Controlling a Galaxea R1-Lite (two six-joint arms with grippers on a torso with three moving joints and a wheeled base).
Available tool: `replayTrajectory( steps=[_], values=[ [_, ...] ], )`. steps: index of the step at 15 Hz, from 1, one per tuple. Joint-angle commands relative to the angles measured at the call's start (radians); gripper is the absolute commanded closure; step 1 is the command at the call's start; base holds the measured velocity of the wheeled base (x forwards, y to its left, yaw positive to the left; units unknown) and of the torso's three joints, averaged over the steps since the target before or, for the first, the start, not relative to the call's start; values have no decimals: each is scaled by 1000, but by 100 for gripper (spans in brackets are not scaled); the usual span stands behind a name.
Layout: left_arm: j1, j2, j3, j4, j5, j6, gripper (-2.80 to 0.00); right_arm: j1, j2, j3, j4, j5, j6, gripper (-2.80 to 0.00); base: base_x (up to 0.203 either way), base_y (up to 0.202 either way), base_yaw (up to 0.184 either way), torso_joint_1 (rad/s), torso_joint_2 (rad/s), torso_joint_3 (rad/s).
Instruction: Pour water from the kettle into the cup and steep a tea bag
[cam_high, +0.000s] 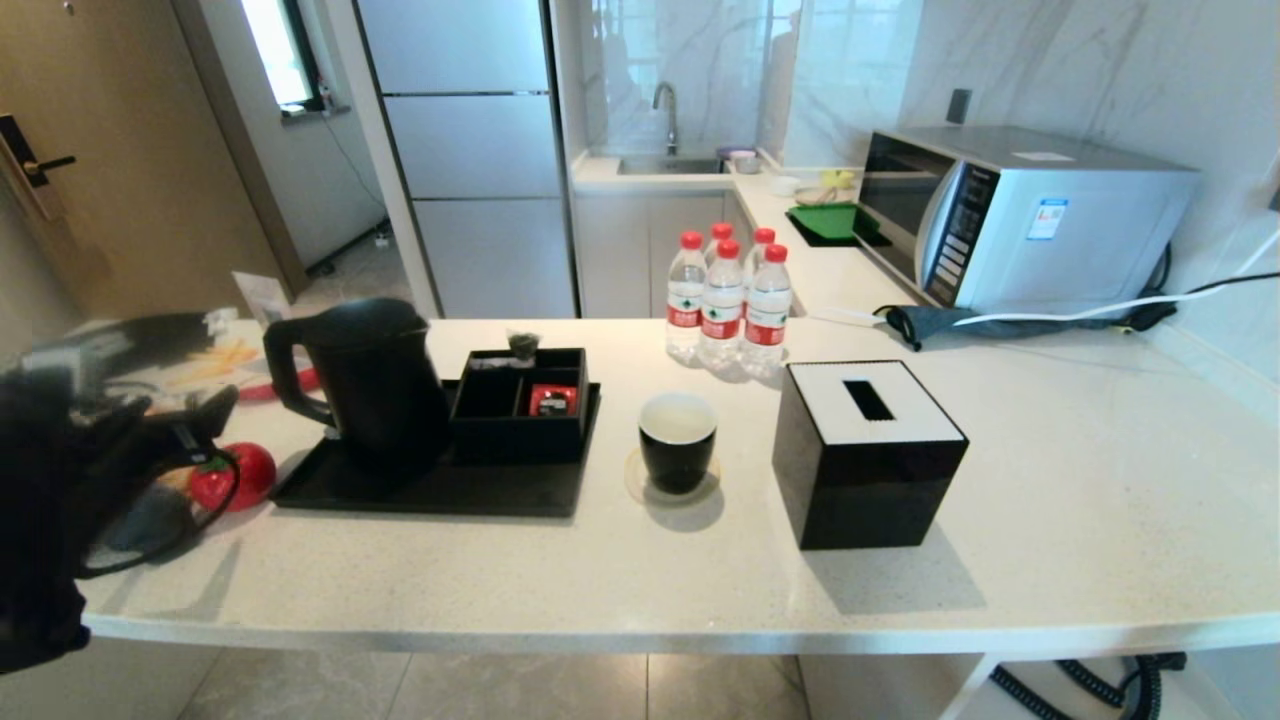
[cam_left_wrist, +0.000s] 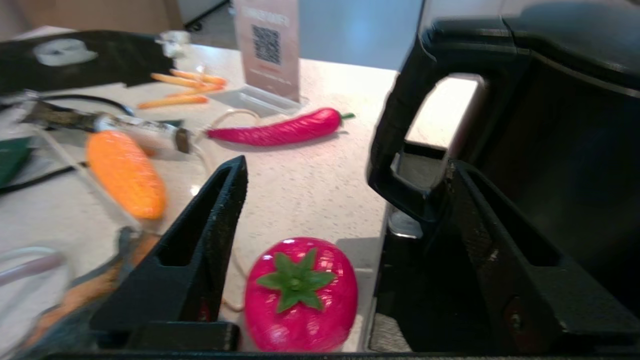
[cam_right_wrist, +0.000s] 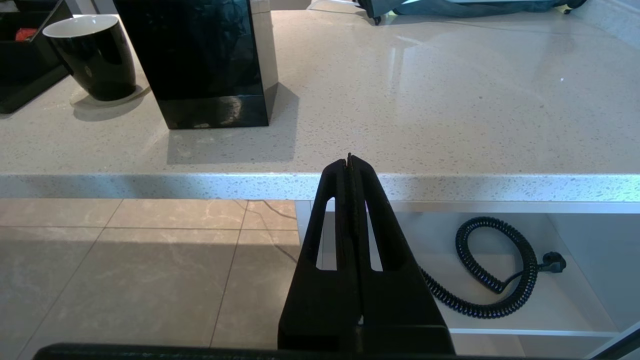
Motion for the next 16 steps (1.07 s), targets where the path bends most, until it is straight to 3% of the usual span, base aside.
replayTrajectory(
  steps=[1, 16],
  values=[
    [-12, 60, -28, -48, -2, -1, -280, 1, 1, 0, 0, 1, 0, 0, 0, 0, 0, 0, 0, 0],
    [-85, 292, -364, -30, -3, -5, -280, 0, 1, 0, 0, 1, 0, 0, 0, 0, 0, 0, 0, 0]
  ],
)
